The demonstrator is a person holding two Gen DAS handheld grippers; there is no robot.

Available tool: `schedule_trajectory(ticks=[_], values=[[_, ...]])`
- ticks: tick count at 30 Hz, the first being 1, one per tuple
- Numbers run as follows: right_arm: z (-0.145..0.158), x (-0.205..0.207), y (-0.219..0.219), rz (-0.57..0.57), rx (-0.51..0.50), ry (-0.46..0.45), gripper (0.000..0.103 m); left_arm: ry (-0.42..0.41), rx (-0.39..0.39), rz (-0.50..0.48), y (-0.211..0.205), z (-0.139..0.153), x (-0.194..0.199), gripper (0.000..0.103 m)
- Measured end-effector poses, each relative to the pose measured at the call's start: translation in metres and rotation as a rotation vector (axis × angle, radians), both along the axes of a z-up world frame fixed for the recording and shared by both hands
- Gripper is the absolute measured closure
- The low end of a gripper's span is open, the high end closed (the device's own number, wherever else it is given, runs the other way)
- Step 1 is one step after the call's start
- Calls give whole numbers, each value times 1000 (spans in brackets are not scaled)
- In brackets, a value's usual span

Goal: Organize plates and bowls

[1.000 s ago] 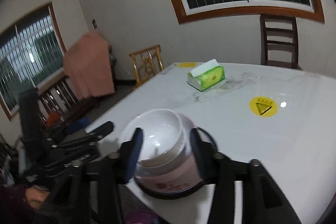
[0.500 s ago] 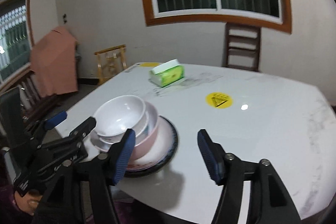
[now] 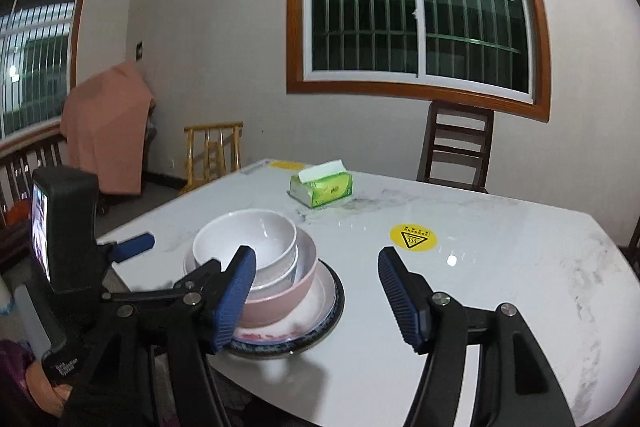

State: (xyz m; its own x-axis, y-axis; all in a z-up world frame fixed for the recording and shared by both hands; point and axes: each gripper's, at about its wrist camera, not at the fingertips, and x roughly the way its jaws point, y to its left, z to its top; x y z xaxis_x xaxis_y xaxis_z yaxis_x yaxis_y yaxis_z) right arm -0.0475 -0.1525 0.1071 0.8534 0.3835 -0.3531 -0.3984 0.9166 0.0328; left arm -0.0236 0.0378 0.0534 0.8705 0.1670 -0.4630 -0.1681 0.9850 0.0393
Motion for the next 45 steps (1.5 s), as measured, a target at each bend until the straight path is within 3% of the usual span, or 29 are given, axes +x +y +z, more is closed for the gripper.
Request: schedule_trajectory(ticks=[6, 12, 45], values=[[-11, 6, 2, 32, 11, 63, 38, -18, 14, -16, -5, -1, -5, 9], [-7, -3, 6, 44, -19, 18, 38, -57, 30, -47, -10, 2, -10, 0], [-9, 3, -2, 48, 30, 69, 38, -13, 2, -30, -7, 0, 0, 0]])
